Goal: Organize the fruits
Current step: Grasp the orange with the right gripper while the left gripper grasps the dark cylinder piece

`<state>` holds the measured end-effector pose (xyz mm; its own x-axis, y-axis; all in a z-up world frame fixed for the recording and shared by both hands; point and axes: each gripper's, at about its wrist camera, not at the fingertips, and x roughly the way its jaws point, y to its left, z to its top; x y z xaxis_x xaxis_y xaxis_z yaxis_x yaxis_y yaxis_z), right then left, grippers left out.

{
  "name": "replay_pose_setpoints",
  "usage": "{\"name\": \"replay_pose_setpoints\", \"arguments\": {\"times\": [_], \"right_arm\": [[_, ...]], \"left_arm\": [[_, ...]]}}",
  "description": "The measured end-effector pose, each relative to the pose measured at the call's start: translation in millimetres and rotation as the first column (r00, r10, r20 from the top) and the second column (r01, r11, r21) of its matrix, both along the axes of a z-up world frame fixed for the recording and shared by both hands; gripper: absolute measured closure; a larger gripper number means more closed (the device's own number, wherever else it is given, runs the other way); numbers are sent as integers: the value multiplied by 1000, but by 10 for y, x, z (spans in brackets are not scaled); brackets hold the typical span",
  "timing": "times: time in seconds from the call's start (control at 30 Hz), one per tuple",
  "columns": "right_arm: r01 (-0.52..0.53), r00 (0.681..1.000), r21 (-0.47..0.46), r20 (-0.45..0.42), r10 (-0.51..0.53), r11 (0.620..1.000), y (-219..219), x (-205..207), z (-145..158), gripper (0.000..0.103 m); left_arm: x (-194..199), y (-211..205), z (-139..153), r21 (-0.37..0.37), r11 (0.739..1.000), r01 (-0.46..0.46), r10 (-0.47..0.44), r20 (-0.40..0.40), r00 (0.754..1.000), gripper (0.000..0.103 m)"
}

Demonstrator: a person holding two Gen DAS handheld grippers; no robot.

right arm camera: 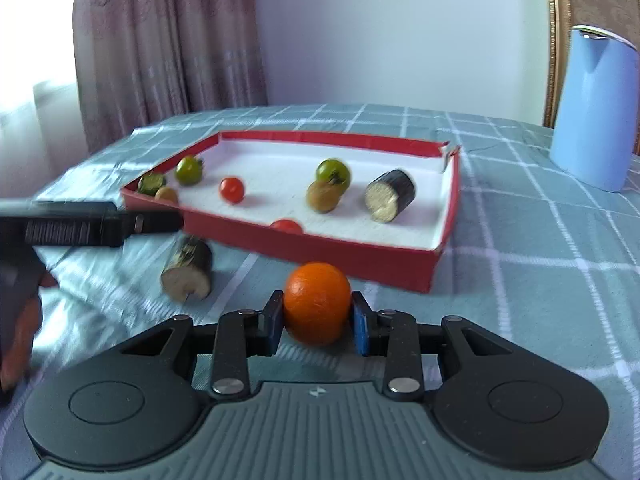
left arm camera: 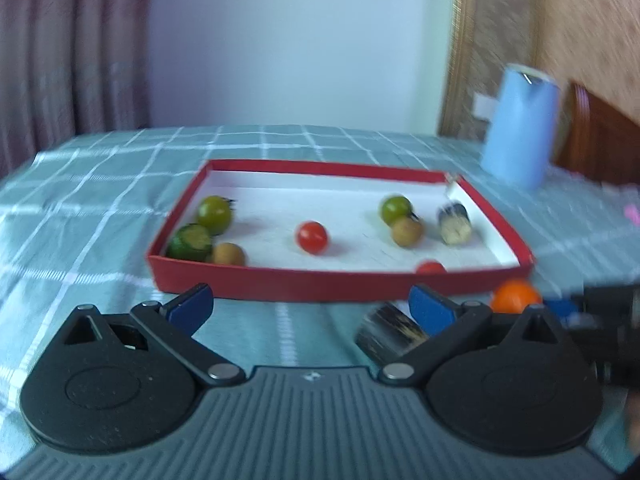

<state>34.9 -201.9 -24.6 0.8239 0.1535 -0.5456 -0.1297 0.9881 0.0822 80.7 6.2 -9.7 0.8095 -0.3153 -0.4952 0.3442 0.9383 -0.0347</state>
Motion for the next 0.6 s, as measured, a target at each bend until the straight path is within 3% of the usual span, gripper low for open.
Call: {"name": "replay_pose_setpoints", "arguments": {"times": [0.17, 0.33, 0.4, 0.6], "right_arm": [[-11, 1000, 14, -8, 11, 1000, -14, 6, -31, 70], [-13, 1000, 18, -18, 13, 1000, -21, 23, -48, 70], [-15, 1000, 21, -19, 15, 1000, -31, 37, -57, 70], [-19, 1000, 47, -21, 20, 999, -61, 47, -60, 69]], "left_arm": [[-106, -258, -71, 110, 993, 34, -38, 33, 999, 0], [25, -348, -176, 168, 985, 27, -19, -51, 999, 3], [38, -331, -186, 158, 987, 37, -28, -61, 998, 15], [-13, -357, -174, 154, 985, 78, -72, -42, 996, 30]]}}
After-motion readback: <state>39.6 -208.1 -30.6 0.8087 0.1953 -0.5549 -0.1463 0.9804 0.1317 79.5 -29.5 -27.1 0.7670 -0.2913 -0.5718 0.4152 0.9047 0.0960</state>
